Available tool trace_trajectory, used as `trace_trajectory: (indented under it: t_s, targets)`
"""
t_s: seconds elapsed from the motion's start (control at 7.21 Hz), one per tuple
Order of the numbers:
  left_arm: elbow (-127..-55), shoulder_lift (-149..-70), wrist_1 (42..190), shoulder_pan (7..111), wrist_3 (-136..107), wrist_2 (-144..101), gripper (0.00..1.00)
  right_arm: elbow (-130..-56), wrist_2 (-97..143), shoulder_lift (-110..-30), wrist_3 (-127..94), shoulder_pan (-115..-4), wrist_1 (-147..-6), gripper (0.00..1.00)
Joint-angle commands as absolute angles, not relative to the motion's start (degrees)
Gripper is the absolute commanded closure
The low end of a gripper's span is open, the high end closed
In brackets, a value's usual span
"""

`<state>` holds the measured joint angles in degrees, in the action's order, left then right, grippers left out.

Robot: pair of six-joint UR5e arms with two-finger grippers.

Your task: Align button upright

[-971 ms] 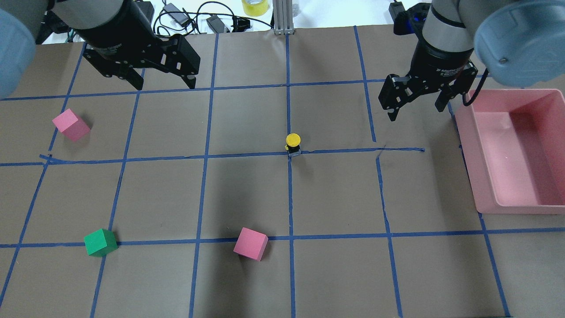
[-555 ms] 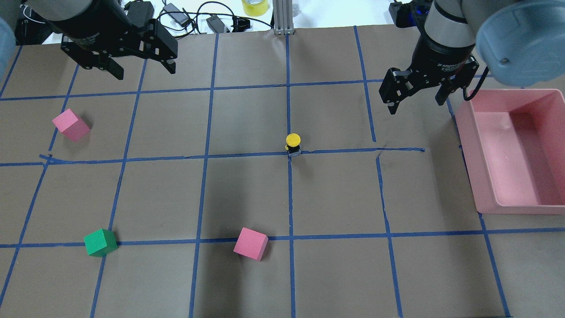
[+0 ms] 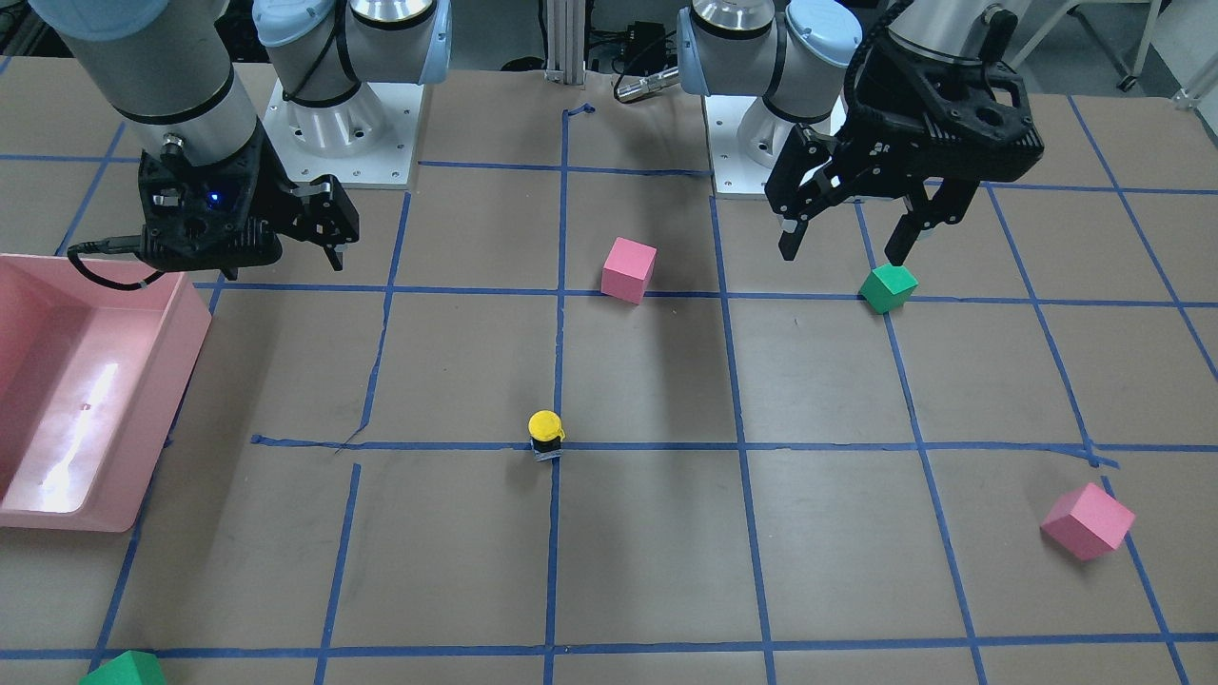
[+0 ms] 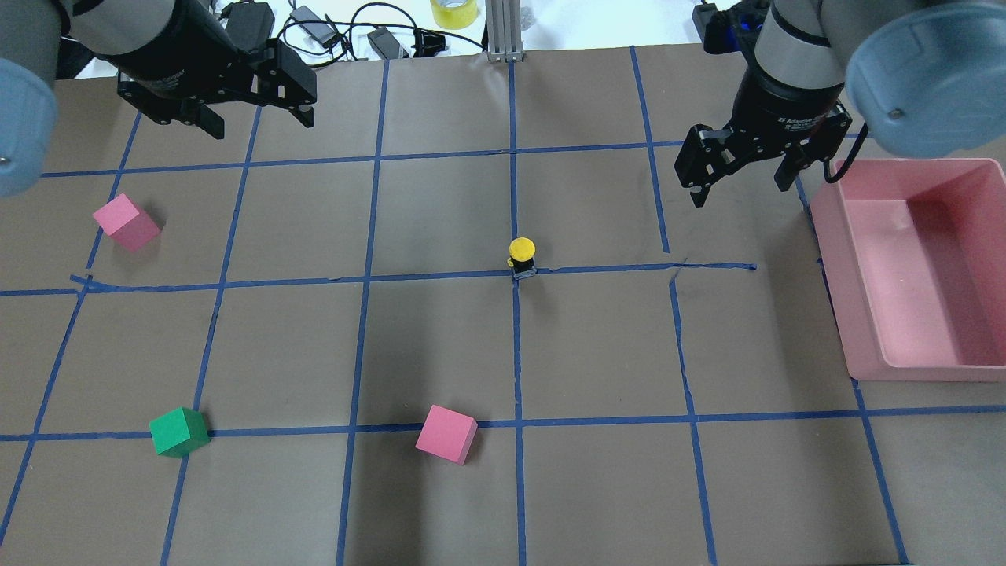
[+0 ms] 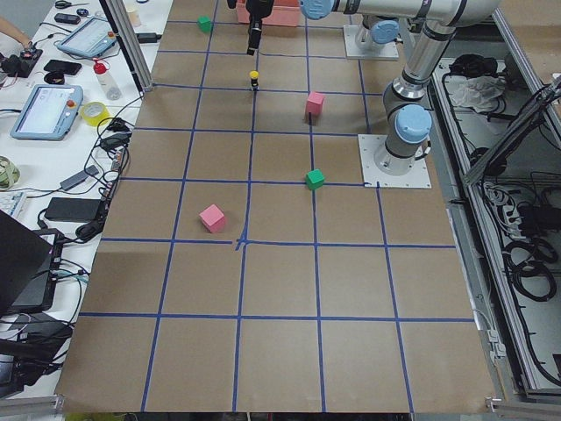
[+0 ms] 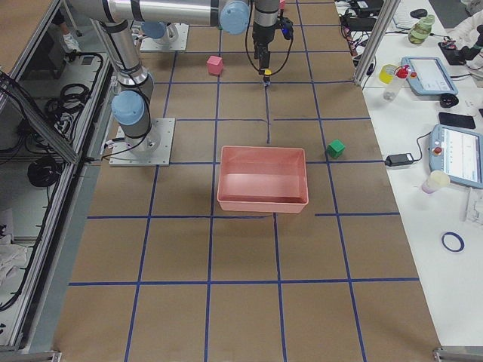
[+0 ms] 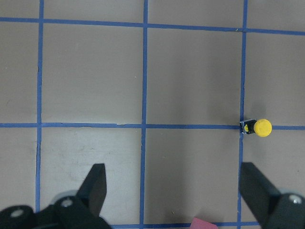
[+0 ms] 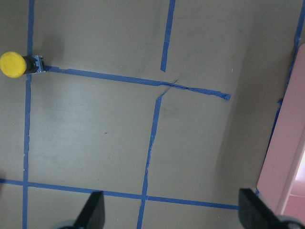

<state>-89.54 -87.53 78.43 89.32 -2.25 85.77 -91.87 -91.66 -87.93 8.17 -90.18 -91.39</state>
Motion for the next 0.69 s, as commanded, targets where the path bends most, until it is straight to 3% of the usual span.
trace_trajectory:
  t_s: [0.0,0.55]
  targets:
    - [-89.74,-87.45,78.22,89.3,-2.2,85.61,0.0,-91.93,-91.5,-87.89,8.17,-90.18,-91.58,0.0]
    - [-89.82,-87.45,78.31,89.3,-2.2,85.43,0.0,-92.02,-91.32,-87.89,8.17,-90.7,-91.67,0.0]
